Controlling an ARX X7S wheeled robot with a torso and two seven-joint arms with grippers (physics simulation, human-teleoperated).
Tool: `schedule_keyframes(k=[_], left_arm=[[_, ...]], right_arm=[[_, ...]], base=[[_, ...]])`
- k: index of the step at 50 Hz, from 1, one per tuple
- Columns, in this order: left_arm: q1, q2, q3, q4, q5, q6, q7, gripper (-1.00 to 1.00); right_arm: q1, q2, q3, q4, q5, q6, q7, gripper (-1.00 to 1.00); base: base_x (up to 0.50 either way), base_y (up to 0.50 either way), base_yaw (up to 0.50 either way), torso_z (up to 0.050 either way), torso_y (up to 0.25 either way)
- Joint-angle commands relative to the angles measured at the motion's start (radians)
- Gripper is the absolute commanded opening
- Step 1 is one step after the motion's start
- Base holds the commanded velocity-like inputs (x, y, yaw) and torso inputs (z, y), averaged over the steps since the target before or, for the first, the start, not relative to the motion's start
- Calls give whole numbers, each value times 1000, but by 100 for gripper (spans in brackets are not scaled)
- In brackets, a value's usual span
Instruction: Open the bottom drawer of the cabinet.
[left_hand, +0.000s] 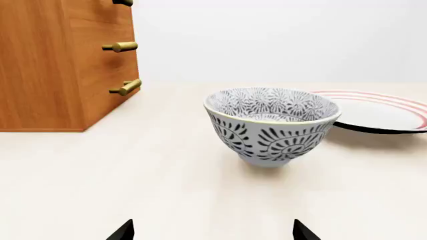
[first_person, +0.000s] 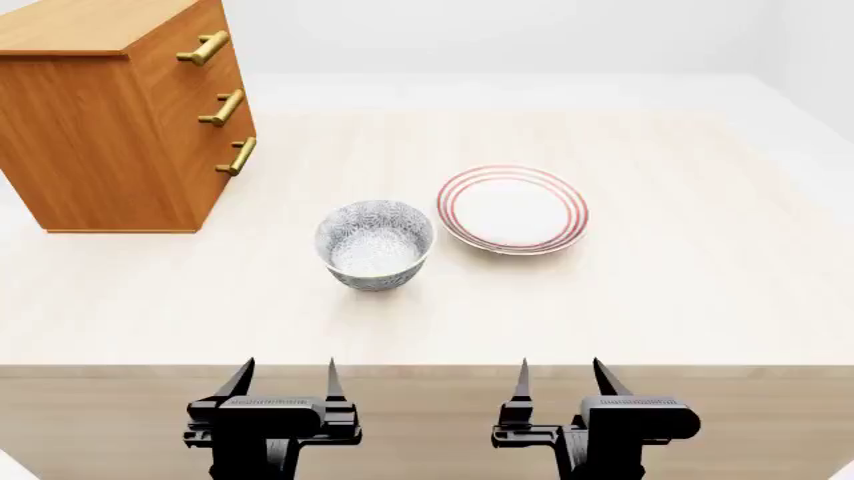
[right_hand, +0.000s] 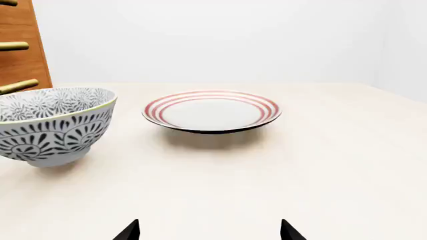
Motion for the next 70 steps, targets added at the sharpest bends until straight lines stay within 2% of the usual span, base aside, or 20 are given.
schedule_keyframes(k=[1, 4, 9, 22, 33, 35, 36, 39, 40, 43, 47, 51, 70], left_arm=[[2, -17, 17, -12, -8, 7, -24, 100], [-4, -28, 29, -18, -18, 4, -41, 100], [-4, -42, 45, -32, -28, 12, -57, 100], [-10, -64, 69, -46, -47, 9, -87, 100], [-15, -78, 82, -32, -58, -13, -105, 100], [-21, -84, 89, 18, -64, -81, -103, 100], [-34, -94, 96, 115, -63, -188, -105, 100], [-78, -110, 89, 296, -85, -372, -111, 100], [-120, -117, 75, 399, -101, -484, -120, 100], [-148, -125, 65, 483, -118, -555, -124, 100], [-130, -132, 76, 446, -115, -495, -116, 100], [-124, -132, 82, 389, -107, -459, -123, 100], [-126, -142, 91, 329, -117, -427, -142, 100]], right_arm=[[-4, 16, -10, -2, 24, 4, 22, 100], [-4, 28, -6, -16, 78, 13, 22, 100], [-3, 32, -14, -4, 58, -10, 87, 100], [-12, 57, -49, -6, 99, -28, 103, 100], [-7, 78, -64, -24, 118, 6, 121, 100], [14, 90, -64, -82, 133, 124, 128, 100], [32, 117, -80, -185, 147, 244, 114, 100], [64, 149, -80, -387, 175, 409, 119, 100], [97, 159, -60, -508, 191, 508, 143, 100], [136, 169, -52, -597, 188, 599, 175, 100], [120, 175, -38, -602, 243, 602, 135, 100], [103, 172, -57, -557, 213, 548, 144, 100], [109, 176, -70, -513, 220, 525, 154, 100]], base=[[0, 0, 0, 0, 0], [0, 0, 0, 0, 0], [0, 33, 0, 0, 0], [0, 498, 0, 0, 0], [0, 0, 0, 0, 0], [0, 0, 0, 0, 0], [0, 0, 0, 0, 0], [0, 0, 0, 0, 0], [0, 0, 0, 0, 0], [0, 0, 0, 0, 0], [454, 0, 0, 0, 0], [500, 0, 0, 0, 0], [500, 0, 0, 0, 0]])
